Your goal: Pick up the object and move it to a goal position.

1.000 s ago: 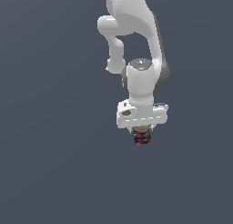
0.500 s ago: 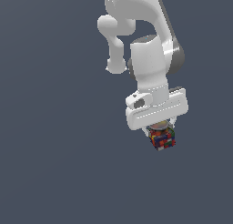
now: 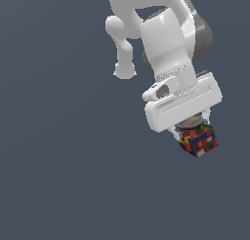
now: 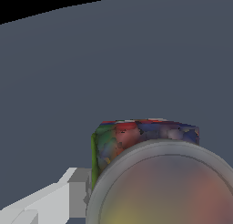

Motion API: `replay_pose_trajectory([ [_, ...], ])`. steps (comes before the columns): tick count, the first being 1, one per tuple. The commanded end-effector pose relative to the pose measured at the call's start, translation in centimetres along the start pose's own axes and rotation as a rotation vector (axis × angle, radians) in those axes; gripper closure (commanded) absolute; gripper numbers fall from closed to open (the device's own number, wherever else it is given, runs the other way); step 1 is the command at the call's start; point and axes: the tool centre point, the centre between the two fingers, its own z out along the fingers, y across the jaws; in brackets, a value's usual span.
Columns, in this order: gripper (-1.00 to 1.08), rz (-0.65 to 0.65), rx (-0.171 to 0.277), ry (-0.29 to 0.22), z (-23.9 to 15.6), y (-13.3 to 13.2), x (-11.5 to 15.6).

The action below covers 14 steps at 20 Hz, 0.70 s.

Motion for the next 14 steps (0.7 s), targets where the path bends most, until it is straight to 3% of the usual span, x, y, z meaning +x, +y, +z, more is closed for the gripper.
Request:
replay_pose_trajectory([
  [1,1.08,-0.027,0.018,0.042,-1.1,-0.7,1.5],
  [14,1.08,-0.120,0.097,0.182,-5.3,-3.6,5.8],
])
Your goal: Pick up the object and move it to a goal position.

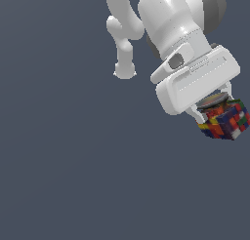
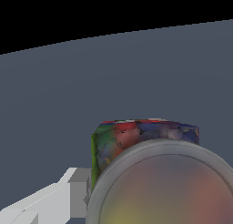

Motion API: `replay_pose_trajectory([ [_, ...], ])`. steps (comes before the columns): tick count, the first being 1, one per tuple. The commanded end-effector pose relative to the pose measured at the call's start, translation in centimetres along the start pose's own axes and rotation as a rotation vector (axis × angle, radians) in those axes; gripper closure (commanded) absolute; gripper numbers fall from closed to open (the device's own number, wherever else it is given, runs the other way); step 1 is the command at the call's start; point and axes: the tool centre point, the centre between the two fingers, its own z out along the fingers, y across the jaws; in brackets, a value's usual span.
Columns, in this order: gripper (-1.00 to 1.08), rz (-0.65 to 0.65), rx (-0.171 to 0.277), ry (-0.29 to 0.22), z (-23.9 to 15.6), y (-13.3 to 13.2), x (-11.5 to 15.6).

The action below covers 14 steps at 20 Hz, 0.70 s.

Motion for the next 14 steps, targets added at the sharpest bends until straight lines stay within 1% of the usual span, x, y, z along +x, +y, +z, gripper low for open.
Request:
replay_pose_trajectory([
  [1,1.08,-0.015,0.010,0.023,-0.6,-0.4,0.9],
  [8,1.08,-0.036,0.031,0.055,-1.4,-1.1,1.9],
  [14,1.08,-0.041,0.036,0.062,-1.6,-1.3,2.1],
])
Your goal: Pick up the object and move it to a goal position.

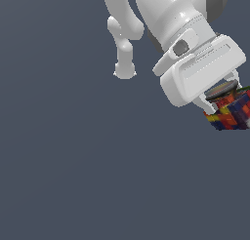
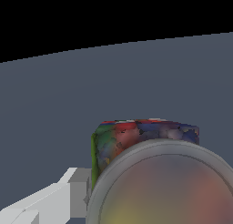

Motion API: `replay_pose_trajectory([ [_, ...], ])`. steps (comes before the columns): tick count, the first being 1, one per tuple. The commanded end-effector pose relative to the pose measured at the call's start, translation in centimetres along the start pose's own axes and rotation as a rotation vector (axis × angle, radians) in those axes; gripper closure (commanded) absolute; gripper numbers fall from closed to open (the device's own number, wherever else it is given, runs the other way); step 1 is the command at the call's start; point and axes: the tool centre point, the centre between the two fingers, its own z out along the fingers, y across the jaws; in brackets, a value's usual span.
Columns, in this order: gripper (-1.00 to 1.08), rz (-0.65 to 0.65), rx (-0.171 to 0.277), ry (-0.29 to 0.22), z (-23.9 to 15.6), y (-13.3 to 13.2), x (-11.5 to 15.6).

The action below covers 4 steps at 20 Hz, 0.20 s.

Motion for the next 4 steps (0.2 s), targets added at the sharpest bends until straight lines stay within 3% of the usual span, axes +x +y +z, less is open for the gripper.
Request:
replay_pose_trajectory([
  [1,1.08,-0.002,0.000,0.003,-0.07,-0.08,0.19],
  [4,1.08,-0.001,-0.001,0.001,-0.02,-0.06,0.11],
])
